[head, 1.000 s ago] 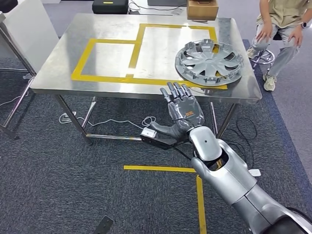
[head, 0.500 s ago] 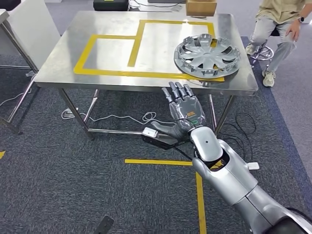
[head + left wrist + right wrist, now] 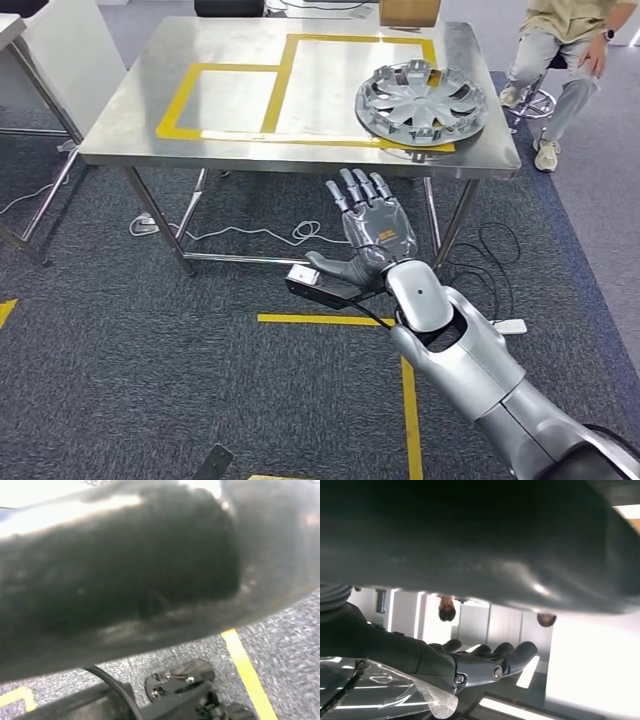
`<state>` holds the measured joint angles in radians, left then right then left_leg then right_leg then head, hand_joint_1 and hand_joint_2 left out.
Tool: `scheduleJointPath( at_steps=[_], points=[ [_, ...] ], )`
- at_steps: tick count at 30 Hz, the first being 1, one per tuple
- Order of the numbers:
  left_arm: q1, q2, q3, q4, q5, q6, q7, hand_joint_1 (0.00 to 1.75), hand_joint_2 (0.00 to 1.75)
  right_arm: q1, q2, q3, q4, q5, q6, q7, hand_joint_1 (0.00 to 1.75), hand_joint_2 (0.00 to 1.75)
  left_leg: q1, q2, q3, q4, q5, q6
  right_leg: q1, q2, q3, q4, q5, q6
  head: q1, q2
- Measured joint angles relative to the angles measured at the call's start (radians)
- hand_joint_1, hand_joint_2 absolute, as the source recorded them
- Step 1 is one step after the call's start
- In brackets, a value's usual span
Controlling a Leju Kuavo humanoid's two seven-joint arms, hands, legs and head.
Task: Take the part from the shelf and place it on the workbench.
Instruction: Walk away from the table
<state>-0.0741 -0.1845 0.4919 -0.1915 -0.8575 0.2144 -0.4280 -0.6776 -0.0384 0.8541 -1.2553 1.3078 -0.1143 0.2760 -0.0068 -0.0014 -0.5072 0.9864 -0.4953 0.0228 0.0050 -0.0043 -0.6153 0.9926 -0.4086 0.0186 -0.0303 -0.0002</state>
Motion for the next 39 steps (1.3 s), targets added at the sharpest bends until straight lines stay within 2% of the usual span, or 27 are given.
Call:
scheduleJointPath(
  at_steps=[1,2,3,5,6,7,8,10,12,13,15,17,18,20,21,22,23,24,26,28,30,32,34,36,37,38,39],
  points=[
    [0.000,0.000,0.000,0.000,0.000,0.000,0.000,0.00,0.00,0.000,0.000,0.000,0.000,0.000,0.000,0.000,0.00,0.00,0.002,0.002,-0.004,-0.004,0.008,0.006,-0.001,0.001,-0.007,0.006,-0.008,0.006,0.000,0.000],
    [-0.001,-0.001,0.000,0.000,-0.001,0.000,0.000,0.00,0.00,0.000,-0.001,0.000,0.000,0.000,0.000,0.000,0.00,0.00,0.004,0.003,-0.011,-0.008,0.018,0.012,-0.001,0.002,-0.020,0.029,-0.030,0.011,0.002,0.000],
    [-0.002,-0.002,0.000,0.000,-0.001,0.000,0.000,0.00,0.00,0.000,-0.001,0.000,0.000,0.000,0.000,0.001,0.00,0.00,0.007,0.005,-0.020,-0.011,0.028,0.017,-0.002,0.003,-0.039,0.071,-0.067,0.016,0.004,0.000],
    [-0.002,-0.003,0.001,0.000,-0.001,0.000,0.000,0.00,0.00,0.003,-0.001,0.000,0.000,0.001,0.000,0.001,0.00,0.00,0.007,0.006,-0.043,-0.009,0.044,0.022,-0.006,0.003,-0.086,0.204,-0.151,0.025,0.007,0.000],
    [-0.002,-0.003,0.001,0.000,-0.001,0.000,0.000,0.00,0.00,0.006,-0.002,0.000,0.000,0.001,0.000,0.001,0.00,0.00,0.007,0.006,-0.055,-0.008,0.051,0.021,-0.008,0.003,-0.101,0.261,-0.175,0.028,0.006,0.000],
    [-0.001,-0.003,0.001,0.000,-0.001,0.000,0.000,0.00,0.00,0.009,-0.002,0.000,0.000,0.001,0.000,0.001,0.00,0.00,0.007,0.006,-0.066,-0.005,0.058,0.020,-0.009,0.003,-0.101,0.289,-0.180,0.030,0.006,0.000],
    [0.000,-0.003,0.001,0.000,-0.001,0.000,0.000,0.00,0.00,0.011,-0.003,0.000,0.000,0.001,0.000,0.001,0.00,0.00,0.007,0.006,-0.076,-0.002,0.064,0.018,-0.010,0.003,-0.081,0.277,-0.165,0.032,0.007,0.000],
    [-0.001,-0.004,0.001,0.000,-0.002,0.000,0.000,0.00,0.00,0.012,-0.003,0.000,0.000,0.001,0.000,0.001,0.00,0.00,0.008,0.005,-0.092,0.005,0.071,0.013,-0.012,0.003,0.009,0.147,-0.119,0.031,0.007,0.000],
    [-0.002,-0.005,0.001,0.000,-0.004,-0.001,0.001,0.00,0.00,0.012,-0.003,0.000,-0.001,0.001,0.000,0.000,0.00,0.00,0.006,0.005,-0.102,0.011,0.079,0.003,-0.010,0.004,0.090,0.023,-0.102,0.023,0.006,0.000],
    [-0.003,-0.005,0.001,0.000,-0.006,-0.001,0.002,0.00,0.00,0.013,-0.003,0.000,-0.002,0.002,0.000,0.001,0.00,0.00,0.005,0.005,-0.106,0.013,0.085,-0.002,-0.009,0.004,0.105,-0.003,-0.103,0.018,0.006,0.000],
    [-0.004,-0.006,0.001,0.000,-0.010,-0.001,0.007,0.00,0.00,0.015,-0.004,0.000,-0.003,0.003,0.000,0.001,0.00,0.00,0.005,0.005,-0.112,0.014,0.097,-0.014,-0.007,0.006,0.100,-0.005,-0.094,0.005,0.006,0.000],
    [-0.005,-0.007,0.001,0.000,-0.011,0.000,0.013,0.00,0.00,0.015,-0.005,-0.001,-0.003,0.004,0.000,0.001,0.00,0.00,0.006,0.004,-0.125,0.034,0.076,-0.024,-0.011,0.004,0.090,-0.009,-0.081,-0.012,0.004,0.000],
    [-0.006,-0.008,0.001,0.000,-0.011,0.000,0.015,0.00,0.00,0.014,-0.006,-0.001,-0.003,0.005,0.000,0.001,0.00,0.00,0.007,0.004,-0.139,0.071,0.044,-0.029,-0.013,0.003,0.083,-0.011,-0.073,-0.021,0.002,0.000],
    [-0.007,-0.010,0.001,0.000,-0.012,0.000,0.017,0.00,0.00,0.015,-0.007,-0.002,-0.003,0.006,0.000,0.001,0.00,0.00,0.011,0.004,-0.182,0.202,-0.043,-0.038,-0.012,0.002,0.065,-0.010,-0.059,-0.029,-0.001,0.000],
    [-0.008,-0.010,0.001,0.000,-0.012,0.000,0.018,0.00,0.00,0.016,-0.008,-0.002,-0.003,0.006,0.000,0.001,0.00,0.00,0.012,0.004,-0.199,0.265,-0.075,-0.040,-0.010,0.002,0.055,-0.009,-0.052,-0.029,-0.001,0.000],
    [-0.008,-0.010,0.001,0.000,-0.012,0.000,0.018,0.00,0.00,0.017,-0.008,-0.002,-0.003,0.007,0.000,0.001,0.00,0.00,0.013,0.004,-0.203,0.301,-0.087,-0.041,-0.008,0.002,0.045,-0.008,-0.045,-0.029,-0.001,0.000],
    [-0.008,-0.011,0.001,0.000,-0.012,0.000,0.018,0.00,0.00,0.017,-0.009,-0.002,-0.003,0.007,0.000,0.001,0.00,0.00,0.013,0.004,-0.188,0.297,-0.080,-0.039,-0.007,0.003,0.035,-0.006,-0.040,-0.028,-0.001,0.000],
    [-0.008,-0.012,0.001,0.000,-0.011,0.000,0.018,0.00,0.00,0.018,-0.009,-0.002,-0.003,0.008,-0.001,0.001,0.00,0.00,0.012,0.003,-0.153,0.253,-0.058,-0.036,-0.005,0.003,0.027,-0.004,-0.034,-0.027,-0.001,0.000],
    [-0.011,-0.013,0.001,0.000,-0.011,0.000,0.019,0.00,0.00,0.017,-0.010,-0.002,-0.003,0.011,-0.003,0.001,0.00,0.00,0.009,0.003,-0.057,0.106,-0.016,-0.022,-0.002,0.004,0.016,0.000,-0.026,-0.022,0.000,0.000],
    [-0.015,-0.015,0.001,0.000,-0.011,0.001,0.020,0.00,0.00,0.016,-0.010,-0.002,-0.003,0.013,-0.006,0.002,0.00,0.00,0.003,0.003,-0.005,0.015,-0.002,-0.012,-0.001,0.003,0.009,0.002,-0.016,-0.012,0.000,0.000],
    [-0.016,-0.016,0.001,0.000,-0.011,0.001,0.021,0.00,0.00,0.016,-0.011,-0.002,-0.003,0.013,-0.007,0.002,0.00,0.00,0.000,0.003,-0.007,0.002,0.004,-0.005,-0.002,0.002,0.004,0.000,-0.005,0.001,0.000,0.000],
    [-0.016,-0.018,0.001,0.000,-0.010,0.001,0.021,0.00,0.00,0.015,-0.013,-0.003,-0.003,0.013,-0.008,0.003,0.00,0.00,0.003,0.005,-0.014,-0.007,0.020,0.005,-0.004,0.003,-0.009,0.013,-0.020,0.013,0.002,0.000],
    [-0.018,-0.021,0.001,0.000,-0.011,0.001,0.021,0.00,0.00,0.014,-0.016,-0.003,-0.002,0.013,-0.009,0.003,0.00,0.00,0.006,0.007,-0.028,-0.012,0.036,0.016,-0.007,0.004,-0.045,0.095,-0.086,0.024,0.004,0.000],
    [-0.019,-0.023,0.001,0.000,-0.011,0.001,0.021,0.00,0.00,0.017,-0.019,-0.003,-0.001,0.013,-0.009,0.003,0.00,0.00,0.006,0.008,-0.047,-0.010,0.048,0.020,-0.010,0.003,-0.092,0.232,-0.162,0.032,0.005,0.000],
    [-0.018,-0.023,0.001,0.000,-0.011,0.001,0.021,0.00,0.00,0.018,-0.020,-0.003,-0.001,0.013,-0.008,0.003,0.00,0.00,0.007,0.008,-0.057,-0.009,0.054,0.019,-0.011,0.003,-0.103,0.278,-0.178,0.036,0.005,0.000],
    [-0.018,-0.023,0.001,0.000,-0.011,0.001,0.021,0.00,0.00,0.019,-0.020,-0.003,0.000,0.013,-0.009,0.003,0.00,0.00,0.007,0.008,-0.066,-0.007,0.060,0.018,-0.013,0.003,-0.096,0.287,-0.175,0.038,0.005,0.000],
    [-0.017,-0.023,0.001,0.000,-0.011,0.001,0.021,0.00,0.00,0.020,-0.021,-0.003,0.001,0.013,-0.009,0.003,0.00,0.00,0.007,0.008,-0.073,-0.004,0.063,0.016,-0.014,0.003,-0.069,0.255,-0.155,0.039,0.005,0.000]
  ],
)
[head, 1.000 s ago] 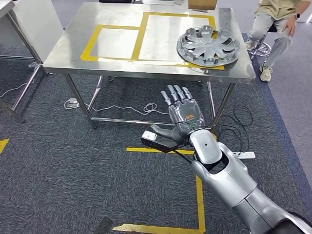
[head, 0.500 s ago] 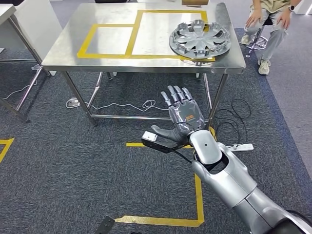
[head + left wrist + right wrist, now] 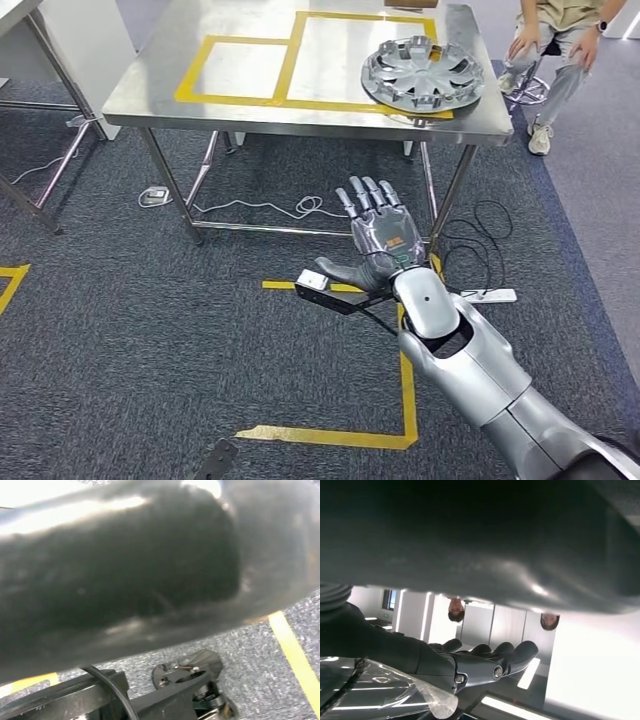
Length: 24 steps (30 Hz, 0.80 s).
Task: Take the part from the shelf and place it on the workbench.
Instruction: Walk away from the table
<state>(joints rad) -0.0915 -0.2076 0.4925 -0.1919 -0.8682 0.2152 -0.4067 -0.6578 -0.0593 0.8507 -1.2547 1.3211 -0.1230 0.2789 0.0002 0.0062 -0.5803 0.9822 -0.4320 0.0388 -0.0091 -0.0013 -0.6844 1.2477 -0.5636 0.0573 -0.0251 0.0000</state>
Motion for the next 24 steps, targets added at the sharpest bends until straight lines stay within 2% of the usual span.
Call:
scheduleJointPath(
  at_steps=[2,3,4,5,7,8,9,10,12,13,14,15,17,18,19,20,22,24],
  points=[
    [0.000,-0.001,0.000,0.000,0.000,0.000,0.000,0.00,0.00,-0.001,0.000,0.000,0.000,0.001,-0.001,0.000,0.00,0.00,0.000,0.000,-0.012,0.007,0.005,-0.005,-0.002,0.000,0.094,-0.140,0.048,-0.002,0.000,0.000],
    [-0.001,-0.002,0.000,0.000,0.000,0.000,0.000,0.00,0.00,-0.002,0.000,0.000,0.000,0.002,-0.002,0.000,0.00,0.00,-0.001,0.000,-0.017,0.011,0.007,-0.009,-0.001,0.000,0.133,-0.202,0.061,-0.005,0.000,0.000],
    [-0.001,-0.002,0.000,0.000,0.000,0.000,0.000,0.00,0.00,-0.002,0.000,0.000,0.000,0.003,-0.003,0.000,0.00,0.00,-0.002,-0.001,-0.022,0.014,0.011,-0.015,0.001,0.001,0.157,-0.242,0.065,-0.009,-0.001,0.000],
    [-0.001,-0.003,0.000,0.000,0.000,0.000,0.000,0.00,0.00,-0.001,0.000,0.000,0.001,0.005,-0.005,0.001,0.00,0.00,-0.002,-0.001,-0.026,0.016,0.016,-0.021,0.003,0.002,0.165,-0.258,0.062,-0.014,-0.001,0.000],
    [0.000,-0.004,0.000,0.000,0.000,0.000,0.002,0.00,0.00,0.000,0.000,0.000,0.001,0.009,-0.006,0.001,0.00,0.00,-0.001,-0.001,-0.032,0.018,0.021,-0.033,0.003,0.003,0.159,-0.263,0.070,-0.027,-0.001,0.000],
    [0.001,-0.004,0.000,0.000,0.000,0.001,0.002,0.00,0.00,0.000,0.000,0.000,0.001,0.010,-0.006,0.001,0.00,0.00,0.000,-0.001,-0.038,0.027,0.010,-0.039,0.001,0.002,0.155,-0.265,0.075,-0.036,-0.002,0.000],
    [0.001,-0.004,0.000,0.000,0.000,0.001,0.002,0.00,0.00,0.000,0.000,0.000,0.001,0.012,-0.007,0.001,0.00,0.00,0.001,-0.002,-0.048,0.053,-0.014,-0.044,-0.001,0.001,0.151,-0.268,0.081,-0.045,-0.003,0.000],
    [0.000,-0.004,0.000,0.000,0.000,0.000,0.003,0.00,0.00,0.000,0.000,0.000,0.001,0.014,-0.007,0.001,0.00,0.00,0.002,-0.002,-0.066,0.101,-0.051,-0.049,-0.002,-0.001,0.146,-0.269,0.087,-0.054,-0.004,0.000],
    [0.001,-0.004,0.000,0.000,0.001,-0.002,0.003,0.00,0.00,0.001,0.000,0.000,0.003,0.017,-0.007,0.001,0.00,0.00,0.005,-0.002,-0.109,0.236,-0.131,-0.057,-0.001,-0.002,0.132,-0.267,0.096,-0.062,-0.005,0.000],
    [0.001,-0.003,0.000,0.000,0.002,-0.003,0.002,0.00,0.00,0.001,0.000,0.000,0.004,0.018,-0.008,0.001,0.00,0.00,0.006,-0.002,-0.122,0.288,-0.153,-0.059,0.000,-0.003,0.123,-0.264,0.101,-0.063,-0.005,0.000],
    [0.001,-0.003,0.000,0.000,0.003,-0.003,0.000,0.00,0.00,0.002,0.000,0.000,0.006,0.019,-0.008,0.001,0.00,0.00,0.007,-0.002,-0.120,0.306,-0.155,-0.060,0.000,-0.002,0.115,-0.261,0.104,-0.062,-0.005,0.000],
    [0.001,-0.003,0.000,0.000,0.002,-0.001,-0.001,0.00,0.00,0.003,0.000,0.000,0.007,0.020,-0.008,0.001,0.00,0.00,0.007,-0.002,-0.099,0.285,-0.138,-0.060,0.000,-0.002,0.107,-0.258,0.107,-0.061,-0.005,0.000],
    [0.000,-0.003,0.000,0.000,0.000,0.006,-0.003,0.00,0.00,0.002,0.000,0.000,0.008,0.021,-0.009,0.000,0.00,0.00,0.007,-0.003,-0.019,0.157,-0.083,-0.054,0.000,-0.001,0.098,-0.253,0.110,-0.058,-0.005,0.000],
    [0.000,-0.003,0.000,-0.001,-0.002,0.011,-0.003,0.00,0.00,0.002,0.000,0.000,0.008,0.021,-0.010,0.000,0.00,0.00,0.006,-0.003,0.019,0.092,-0.066,-0.050,0.001,-0.001,0.094,-0.251,0.112,-0.054,-0.005,0.000],
    [-0.001,-0.004,-0.001,-0.001,-0.003,0.014,-0.003,0.00,0.00,0.001,0.000,0.000,0.008,0.022,-0.010,0.000,0.00,0.00,0.004,-0.003,0.043,0.048,-0.060,-0.046,0.003,-0.001,0.092,-0.250,0.116,-0.049,-0.005,0.000],
    [-0.001,-0.004,-0.001,-0.001,-0.003,0.016,-0.003,0.00,0.00,0.001,0.000,-0.001,0.008,0.023,-0.011,0.000,0.00,0.00,0.002,-0.004,0.053,0.026,-0.064,-0.042,0.004,-0.001,0.089,-0.251,0.120,-0.043,-0.005,0.000],
    [-0.001,-0.004,-0.001,-0.001,-0.002,0.019,-0.003,0.00,0.00,0.001,0.000,-0.001,0.009,0.026,-0.012,0.000,0.00,0.00,0.002,-0.004,0.051,0.015,-0.060,-0.033,0.004,-0.001,0.083,-0.251,0.126,-0.029,-0.004,0.000],
    [-0.002,-0.005,-0.001,-0.001,-0.001,0.021,-0.004,0.00,0.00,0.000,0.000,-0.004,0.009,0.028,-0.013,0.000,0.00,0.00,0.006,-0.002,0.047,0.008,-0.051,-0.019,0.004,-0.001,0.066,-0.228,0.106,-0.019,-0.002,0.000]
  ],
)
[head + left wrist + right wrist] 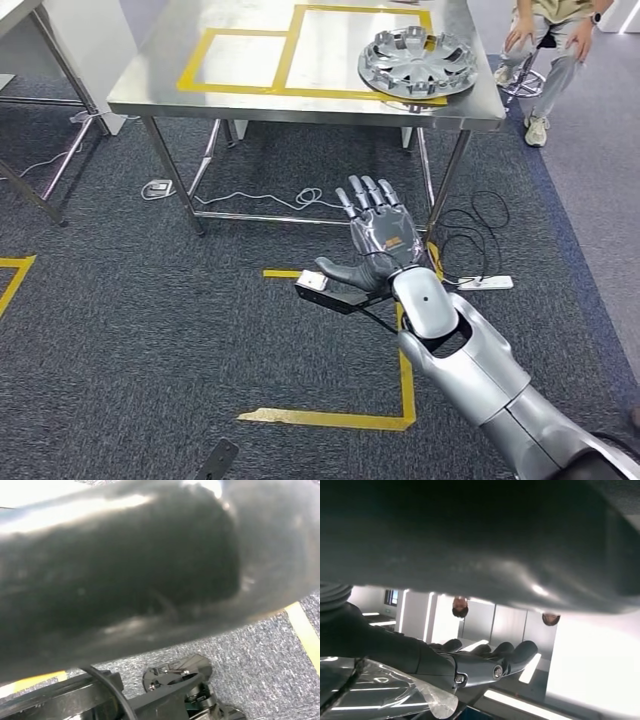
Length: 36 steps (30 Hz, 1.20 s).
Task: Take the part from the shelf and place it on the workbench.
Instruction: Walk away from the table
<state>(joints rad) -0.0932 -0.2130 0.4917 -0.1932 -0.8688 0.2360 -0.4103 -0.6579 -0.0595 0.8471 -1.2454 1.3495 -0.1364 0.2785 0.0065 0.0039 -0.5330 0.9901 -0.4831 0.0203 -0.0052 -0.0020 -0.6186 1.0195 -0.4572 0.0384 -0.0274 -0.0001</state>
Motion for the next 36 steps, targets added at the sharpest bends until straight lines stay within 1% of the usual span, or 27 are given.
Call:
scheduleJointPath(
  at_steps=[1,3,4,5,6,7,8,9,10,11,13,15,17,21,24,29,36],
  points=[
    [0.000,-0.001,0.000,0.000,0.000,0.001,0.000,0.00,0.00,0.000,0.000,-0.002,0.000,0.001,0.000,0.000,0.00,0.00,0.002,0.001,-0.003,-0.003,0.005,0.007,0.000,0.000,-0.020,0.041,-0.026,0.004,0.002,0.000],
    [-0.001,0.000,0.000,0.000,0.001,0.002,0.000,0.00,0.00,0.002,0.000,-0.003,0.002,0.001,-0.001,0.000,0.00,0.00,0.001,0.001,-0.012,-0.002,0.011,0.013,-0.001,0.001,-0.077,0.175,-0.093,0.010,0.004,0.000],
    [0.000,0.000,0.000,0.000,0.001,0.003,0.000,0.00,0.00,0.004,0.000,-0.003,0.003,0.002,-0.001,0.000,0.00,0.00,0.000,0.001,-0.016,-0.001,0.014,0.014,-0.001,0.001,-0.102,0.235,-0.114,0.012,0.004,0.000],
    [0.001,0.000,0.000,0.000,0.001,0.003,0.000,0.00,0.00,0.007,0.000,-0.004,0.005,0.002,-0.001,0.000,0.00,0.00,0.000,0.001,-0.019,0.000,0.015,0.015,-0.001,0.001,-0.112,0.264,-0.117,0.012,0.004,0.000],
    [0.001,0.000,0.000,0.000,0.001,0.004,0.000,0.00,0.00,0.008,0.000,-0.004,0.007,0.003,-0.001,0.000,0.00,0.00,0.000,0.001,-0.020,0.002,0.016,0.015,-0.001,0.001,-0.101,0.251,-0.101,0.011,0.004,0.000],
    [0.001,0.000,0.000,0.000,0.001,0.004,0.000,0.00,0.00,0.008,0.000,-0.004,0.008,0.003,-0.001,0.000,0.00,0.00,-0.001,0.001,-0.020,0.003,0.016,0.014,-0.001,0.000,-0.071,0.199,-0.069,0.009,0.004,0.000],
    [0.000,-0.001,0.000,0.000,0.001,0.004,0.000,0.00,0.00,0.008,0.000,-0.005,0.009,0.004,-0.001,0.000,0.00,0.00,-0.001,0.000,-0.020,0.005,0.016,0.013,-0.001,0.000,-0.033,0.126,-0.037,0.006,0.004,0.000],
    [0.000,-0.001,0.000,0.000,0.001,0.005,0.000,0.00,0.00,0.006,0.000,-0.006,0.009,0.005,-0.001,0.000,0.00,0.00,-0.002,0.000,-0.022,0.008,0.015,0.010,0.001,0.000,0.003,0.061,-0.014,0.003,0.004,0.000],
    [-0.001,-0.001,0.000,0.000,0.001,0.006,-0.001,0.00,0.00,0.004,0.000,-0.007,0.009,0.006,-0.001,0.000,0.00,0.00,-0.004,-0.001,-0.026,0.011,0.016,0.007,0.002,0.000,0.029,0.011,-0.003,-0.002,0.005,0.000],
    [-0.001,-0.001,0.000,-0.001,0.001,0.006,-0.001,0.00,0.00,0.003,0.000,-0.008,0.010,0.006,-0.002,0.000,0.00,0.00,-0.006,-0.001,-0.032,0.015,0.016,0.003,0.002,0.001,0.041,-0.013,-0.004,-0.005,0.004,0.000],
    [0.000,-0.001,0.000,-0.001,0.001,0.008,-0.002,0.00,0.00,0.004,0.000,-0.009,0.011,0.007,-0.003,-0.001,0.00,0.00,-0.008,0.000,-0.041,0.020,0.019,0.003,0.003,0.003,0.043,-0.024,-0.007,-0.009,0.003,0.000],
    [0.000,-0.001,0.000,-0.001,0.001,0.009,-0.003,0.00,0.00,0.005,0.000,-0.009,0.012,0.008,-0.003,-0.001,0.00,0.00,-0.008,0.000,-0.042,0.020,0.021,0.006,0.003,0.005,0.041,-0.024,-0.006,-0.010,0.003,0.000],
    [-0.001,0.000,0.000,-0.001,0.001,0.010,-0.003,0.00,0.00,0.005,0.000,-0.009,0.012,0.008,-0.003,-0.002,0.00,0.00,-0.007,0.000,-0.042,0.016,0.024,0.006,0.005,0.004,0.040,-0.023,-0.006,-0.013,0.003,0.000],
    [0.000,0.000,0.000,-0.001,0.001,0.012,-0.003,0.00,0.00,0.005,0.000,-0.009,0.012,0.010,-0.003,-0.001,0.00,0.00,-0.006,0.000,-0.043,0.009,0.032,-0.005,0.006,0.003,0.035,-0.022,-0.002,-0.022,0.003,0.000],
    [-0.001,0.000,0.000,-0.001,0.001,0.012,-0.003,0.00,0.00,0.005,0.000,-0.009,0.012,0.013,-0.004,-0.001,0.00,0.00,-0.005,0.000,-0.045,0.008,0.036,-0.011,0.007,0.003,0.033,-0.021,0.001,-0.025,0.003,0.000],
    [0.000,0.000,0.000,-0.001,0.001,0.012,-0.003,0.00,0.00,0.005,0.000,-0.009,0.013,0.019,-0.004,-0.001,0.00,0.00,-0.005,0.000,-0.050,0.008,0.039,-0.017,0.006,0.003,0.029,-0.021,0.005,-0.026,0.004,0.000],
    [0.000,0.000,0.000,-0.001,0.002,0.012,-0.003,0.00,0.00,0.004,0.000,-0.009,0.014,0.021,-0.006,0.000,0.00,0.00,-0.007,0.000,-0.053,0.010,0.041,-0.015,0.004,0.003,0.027,-0.021,0.009,-0.023,0.004,0.000]
  ],
)
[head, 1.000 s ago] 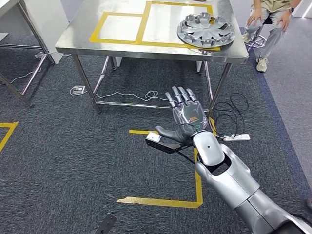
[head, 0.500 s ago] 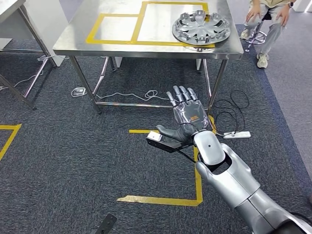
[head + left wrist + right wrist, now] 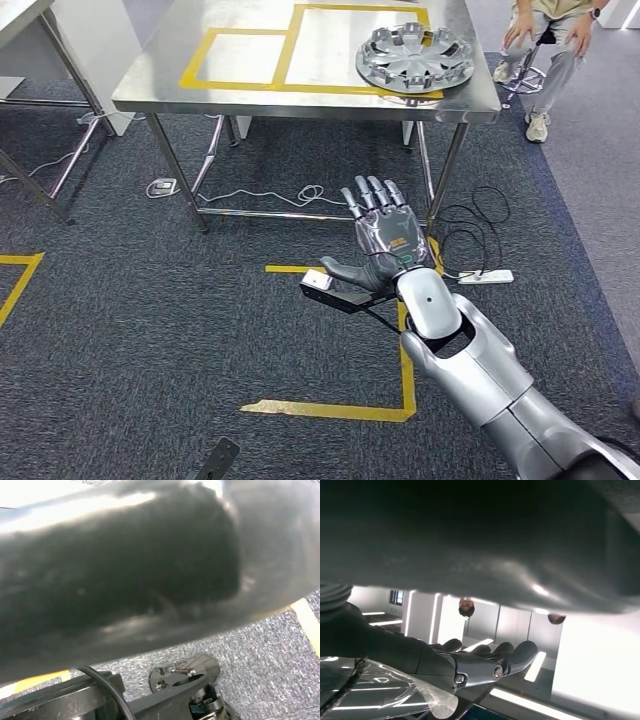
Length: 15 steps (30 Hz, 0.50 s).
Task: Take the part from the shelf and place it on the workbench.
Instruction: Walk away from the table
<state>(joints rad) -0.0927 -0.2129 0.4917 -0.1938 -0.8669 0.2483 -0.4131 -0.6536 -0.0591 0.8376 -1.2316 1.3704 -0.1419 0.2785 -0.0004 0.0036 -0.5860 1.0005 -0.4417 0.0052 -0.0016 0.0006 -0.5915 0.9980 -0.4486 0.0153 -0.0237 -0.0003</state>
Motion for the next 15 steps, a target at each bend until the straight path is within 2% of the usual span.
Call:
scheduleJointPath(
  at_steps=[5,9,15],
  points=[
    [0.001,0.000,0.000,0.000,0.008,0.003,0.000,0.00,0.00,0.007,-0.014,-0.019,-0.006,0.011,-0.016,0.016,0.00,0.00,-0.001,0.000,-0.001,0.002,0.000,0.000,0.000,-0.001,-0.001,0.000,0.001,0.001,0.000,0.000],
    [0.003,0.001,0.000,0.000,0.012,0.009,-0.001,0.00,0.00,0.046,-0.063,-0.076,-0.029,0.039,-0.047,0.028,0.00,0.00,-0.001,-0.001,-0.003,0.003,0.000,0.001,0.000,-0.002,-0.001,0.000,0.001,0.001,0.000,0.000],
    [0.006,0.003,0.000,0.000,0.018,0.015,-0.004,0.00,0.00,0.166,-0.140,-0.201,-0.072,0.091,-0.106,0.034,0.00,0.00,-0.002,-0.001,-0.005,0.004,0.000,0.002,-0.001,-0.003,-0.002,-0.001,0.001,0.002,0.000,0.000]
  ],
)
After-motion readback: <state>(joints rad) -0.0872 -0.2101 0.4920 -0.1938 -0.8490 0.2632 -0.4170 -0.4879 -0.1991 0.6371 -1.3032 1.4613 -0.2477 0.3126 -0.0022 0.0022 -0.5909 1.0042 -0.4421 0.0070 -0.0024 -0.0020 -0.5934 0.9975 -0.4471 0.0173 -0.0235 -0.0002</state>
